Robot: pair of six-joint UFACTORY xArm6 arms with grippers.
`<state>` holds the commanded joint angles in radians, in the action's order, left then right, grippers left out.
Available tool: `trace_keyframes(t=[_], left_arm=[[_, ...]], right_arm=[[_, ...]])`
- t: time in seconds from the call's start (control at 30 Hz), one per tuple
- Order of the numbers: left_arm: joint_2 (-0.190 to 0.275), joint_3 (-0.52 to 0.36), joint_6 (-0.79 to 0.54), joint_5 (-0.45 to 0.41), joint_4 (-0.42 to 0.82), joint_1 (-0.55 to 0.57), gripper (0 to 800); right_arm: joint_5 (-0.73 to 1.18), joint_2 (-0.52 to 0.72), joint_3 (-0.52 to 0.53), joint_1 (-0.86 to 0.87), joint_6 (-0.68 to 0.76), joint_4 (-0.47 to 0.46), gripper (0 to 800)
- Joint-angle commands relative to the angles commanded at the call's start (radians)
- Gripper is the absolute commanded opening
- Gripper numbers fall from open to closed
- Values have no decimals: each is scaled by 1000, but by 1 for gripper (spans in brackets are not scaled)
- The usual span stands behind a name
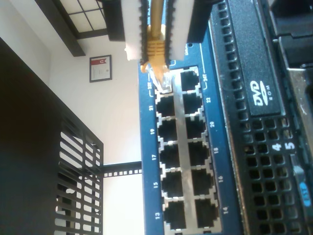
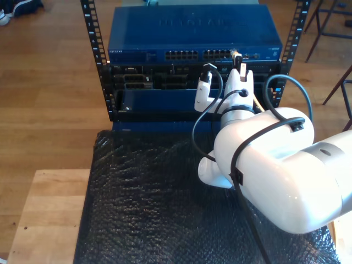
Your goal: Grab the cable and plug it in
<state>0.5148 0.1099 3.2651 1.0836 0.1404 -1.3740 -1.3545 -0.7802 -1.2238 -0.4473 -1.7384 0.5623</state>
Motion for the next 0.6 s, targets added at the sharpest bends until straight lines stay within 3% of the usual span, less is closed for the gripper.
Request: trace_keyframes(t=[0.6], left_arm=[[0, 0, 0, 0, 0, 0, 800]], right_arm=[[14, -3, -11, 2, -2, 0, 0]])
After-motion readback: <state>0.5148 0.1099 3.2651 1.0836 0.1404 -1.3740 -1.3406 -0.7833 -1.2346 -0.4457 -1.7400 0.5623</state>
